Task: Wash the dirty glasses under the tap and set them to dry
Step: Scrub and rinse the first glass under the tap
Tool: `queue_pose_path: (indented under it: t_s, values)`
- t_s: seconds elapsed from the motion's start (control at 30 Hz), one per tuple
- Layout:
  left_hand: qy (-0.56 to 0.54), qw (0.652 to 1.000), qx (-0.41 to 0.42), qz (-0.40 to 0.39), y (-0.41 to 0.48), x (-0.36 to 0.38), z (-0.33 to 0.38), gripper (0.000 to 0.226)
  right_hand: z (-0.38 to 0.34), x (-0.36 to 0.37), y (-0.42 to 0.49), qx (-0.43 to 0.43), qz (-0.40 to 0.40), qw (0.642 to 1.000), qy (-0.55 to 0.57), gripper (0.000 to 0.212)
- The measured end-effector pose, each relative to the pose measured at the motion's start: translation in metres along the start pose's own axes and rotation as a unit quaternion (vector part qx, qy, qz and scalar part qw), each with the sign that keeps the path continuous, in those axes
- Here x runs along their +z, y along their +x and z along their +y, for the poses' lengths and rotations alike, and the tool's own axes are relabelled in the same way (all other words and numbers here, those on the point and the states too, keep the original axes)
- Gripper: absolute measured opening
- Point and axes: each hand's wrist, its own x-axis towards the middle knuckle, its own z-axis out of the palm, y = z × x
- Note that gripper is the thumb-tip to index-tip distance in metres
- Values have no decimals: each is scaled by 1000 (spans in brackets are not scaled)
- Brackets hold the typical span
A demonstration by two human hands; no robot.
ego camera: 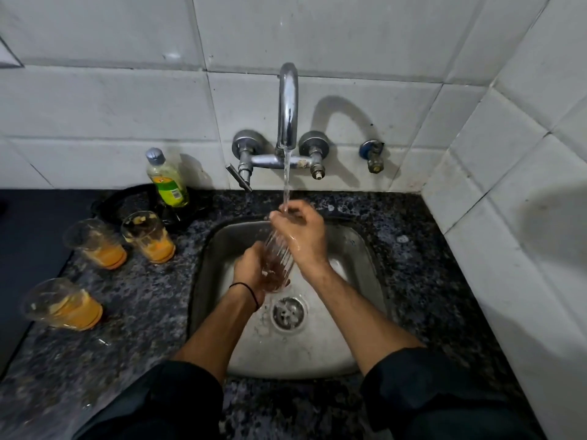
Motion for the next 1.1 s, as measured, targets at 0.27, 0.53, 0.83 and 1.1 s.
queue_pose_path:
  t_s: [0.27, 0.53, 0.83, 1.1]
  values:
    - [-232, 972, 2, -26, 0, 14, 3, 63, 7, 0, -13, 48, 196, 973, 108, 11]
    - [-193, 978, -11, -77, 4, 20, 17, 75, 7, -15, -53, -82, 5, 966, -246, 22]
    - [-122, 974, -21, -188, -8, 7, 10, 77, 1, -7, -38, -63, -107, 890, -439, 57]
    - [-5, 976, -1, -216, -29, 14, 9, 58, -14, 0, -3, -142, -25, 897, -419, 37]
